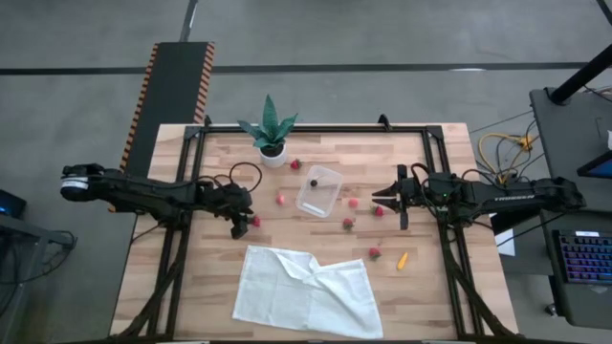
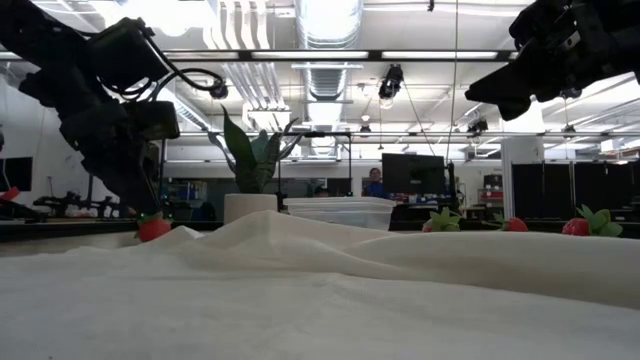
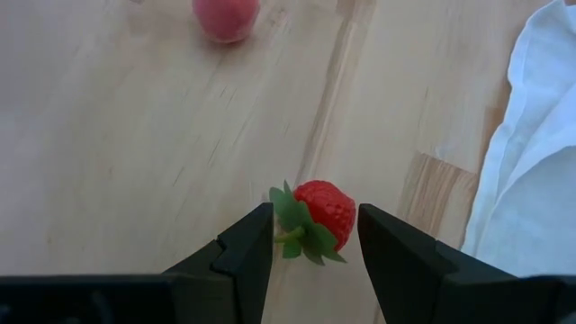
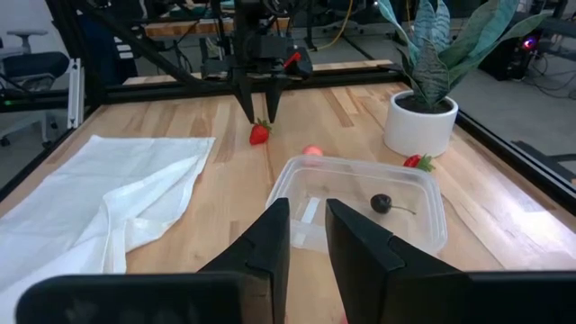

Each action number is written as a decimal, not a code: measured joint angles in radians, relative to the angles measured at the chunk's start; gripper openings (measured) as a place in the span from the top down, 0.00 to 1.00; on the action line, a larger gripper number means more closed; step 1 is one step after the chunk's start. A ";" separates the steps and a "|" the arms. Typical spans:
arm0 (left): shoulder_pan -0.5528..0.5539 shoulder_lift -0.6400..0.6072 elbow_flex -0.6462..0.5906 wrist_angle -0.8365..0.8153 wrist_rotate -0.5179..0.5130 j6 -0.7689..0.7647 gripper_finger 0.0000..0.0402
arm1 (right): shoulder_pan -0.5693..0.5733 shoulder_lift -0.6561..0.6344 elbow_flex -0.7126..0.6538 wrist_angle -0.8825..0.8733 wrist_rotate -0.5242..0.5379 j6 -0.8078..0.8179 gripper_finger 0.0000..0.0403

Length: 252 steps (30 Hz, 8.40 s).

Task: Pick and placing Produce into tupperware
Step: Put the red strawberry into the transparent bin

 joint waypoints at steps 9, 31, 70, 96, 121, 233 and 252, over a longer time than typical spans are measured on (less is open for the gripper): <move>0.000 0.000 0.000 0.001 -0.002 0.000 0.63 | 0.000 0.000 0.000 0.001 0.000 0.000 0.81; 0.000 0.000 0.003 0.000 0.005 0.032 1.00 | 0.000 0.000 0.000 0.002 0.000 -0.001 0.82; 0.000 0.024 0.045 -0.062 -0.006 0.002 0.64 | 0.000 0.000 0.000 0.002 -0.002 0.001 0.82; 0.002 0.082 0.048 -0.017 -0.026 0.003 0.68 | 0.000 0.000 0.000 0.001 -0.002 0.001 0.83; 0.002 0.080 0.046 -0.023 0.073 0.063 1.00 | 0.000 0.000 0.000 0.002 0.000 0.000 0.82; 0.088 0.156 0.096 -0.042 0.097 -0.670 0.68 | 0.000 0.000 0.000 0.002 -0.002 0.000 0.80; 0.088 0.153 0.096 -0.044 0.145 -0.617 1.00 | 0.000 0.000 0.000 0.002 -0.002 -0.002 0.81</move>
